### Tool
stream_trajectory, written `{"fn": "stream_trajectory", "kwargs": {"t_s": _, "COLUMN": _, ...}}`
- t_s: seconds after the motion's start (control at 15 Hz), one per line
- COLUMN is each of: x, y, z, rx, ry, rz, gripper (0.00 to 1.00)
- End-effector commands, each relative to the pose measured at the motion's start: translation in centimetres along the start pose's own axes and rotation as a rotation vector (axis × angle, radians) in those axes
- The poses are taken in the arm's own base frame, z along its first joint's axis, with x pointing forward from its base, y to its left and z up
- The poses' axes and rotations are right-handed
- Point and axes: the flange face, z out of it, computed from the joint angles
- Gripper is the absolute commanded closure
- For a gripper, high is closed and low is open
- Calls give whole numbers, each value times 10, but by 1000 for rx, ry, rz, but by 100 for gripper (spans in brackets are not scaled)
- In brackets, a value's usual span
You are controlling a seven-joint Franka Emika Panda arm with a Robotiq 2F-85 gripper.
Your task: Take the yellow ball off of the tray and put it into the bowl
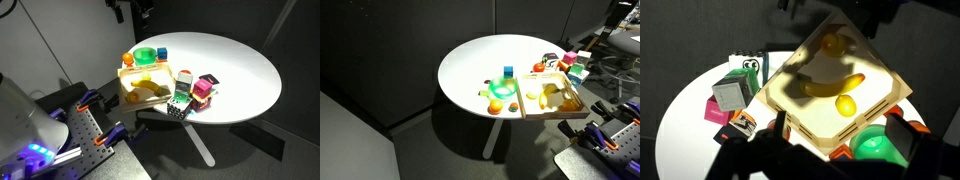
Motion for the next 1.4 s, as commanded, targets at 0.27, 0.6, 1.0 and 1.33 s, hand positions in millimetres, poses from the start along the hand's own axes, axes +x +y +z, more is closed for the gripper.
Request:
{"fn": "stream_trajectory", "kwargs": {"t_s": 0.27, "x": 0, "y": 0, "z": -1, "rx": 0, "ry": -1, "rz": 0, "gripper": 0}}
{"fn": "stream_trajectory", "kwargs": {"t_s": 0.6, "x": 0, "y": 0, "z": -1, "rx": 0, "ry": -1, "rz": 0, "gripper": 0}}
{"fn": "stream_trajectory", "kwargs": {"t_s": 1.0, "x": 11, "y": 5, "z": 11, "rx": 5, "ry": -39, "rz": 26, "gripper": 0}}
{"fn": "stream_trajectory", "kwargs": {"t_s": 1.33, "x": 34, "y": 4, "z": 41, "rx": 24, "ry": -101, "rz": 43, "gripper": 0}}
